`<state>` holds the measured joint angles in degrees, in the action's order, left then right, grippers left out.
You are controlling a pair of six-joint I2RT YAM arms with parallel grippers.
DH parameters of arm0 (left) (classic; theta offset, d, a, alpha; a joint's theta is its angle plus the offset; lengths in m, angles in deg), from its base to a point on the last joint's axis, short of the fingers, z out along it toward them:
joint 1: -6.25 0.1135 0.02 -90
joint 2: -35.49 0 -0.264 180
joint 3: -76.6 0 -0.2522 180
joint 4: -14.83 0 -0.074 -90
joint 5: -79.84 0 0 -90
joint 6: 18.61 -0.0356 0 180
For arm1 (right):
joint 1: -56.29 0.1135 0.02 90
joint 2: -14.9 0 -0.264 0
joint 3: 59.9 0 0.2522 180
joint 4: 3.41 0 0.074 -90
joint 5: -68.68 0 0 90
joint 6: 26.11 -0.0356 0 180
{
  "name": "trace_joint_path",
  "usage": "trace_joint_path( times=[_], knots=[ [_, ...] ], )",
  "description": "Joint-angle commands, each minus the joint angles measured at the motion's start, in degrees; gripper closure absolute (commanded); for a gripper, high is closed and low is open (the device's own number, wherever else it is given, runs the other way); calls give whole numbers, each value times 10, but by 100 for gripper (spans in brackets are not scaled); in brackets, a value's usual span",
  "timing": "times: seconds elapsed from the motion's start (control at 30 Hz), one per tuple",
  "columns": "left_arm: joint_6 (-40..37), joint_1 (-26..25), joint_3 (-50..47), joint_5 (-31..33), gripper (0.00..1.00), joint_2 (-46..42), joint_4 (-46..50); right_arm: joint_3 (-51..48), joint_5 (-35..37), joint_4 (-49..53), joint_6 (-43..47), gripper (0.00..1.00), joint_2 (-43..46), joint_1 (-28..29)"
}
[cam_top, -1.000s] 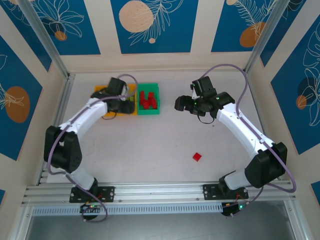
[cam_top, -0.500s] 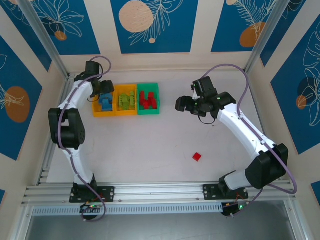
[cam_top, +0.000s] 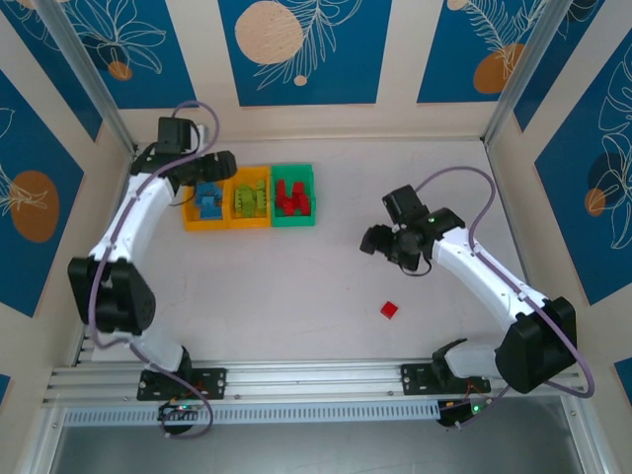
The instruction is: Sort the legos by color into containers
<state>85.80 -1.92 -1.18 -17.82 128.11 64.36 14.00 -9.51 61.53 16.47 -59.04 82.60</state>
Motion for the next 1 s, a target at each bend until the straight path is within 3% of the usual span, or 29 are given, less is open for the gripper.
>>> trace_joint_path(
  times=[0.0,0.13,0.27,0.47,0.67,0.97],
  knots=[
    [-93,-71,-59,-100,17,-63,-19,-46,24,53,-88,19,25,22],
    [-189,-161,-138,-145,15,-134,-48,-108,22,60,-136,19,34,42],
    [-257,-218,-212,-173,11,-194,-96,-160,2,38,-158,18,32,40],
    [-292,-236,-261,-223,7,-220,-140,-188,-11,-23,-151,27,-14,33],
    [-316,-247,-261,-222,4,-210,-135,-189,-29,-60,-132,36,-74,24],
    [-308,-251,-267,-223,3,-204,-151,-190,-27,-59,-128,68,-64,23]
  ],
)
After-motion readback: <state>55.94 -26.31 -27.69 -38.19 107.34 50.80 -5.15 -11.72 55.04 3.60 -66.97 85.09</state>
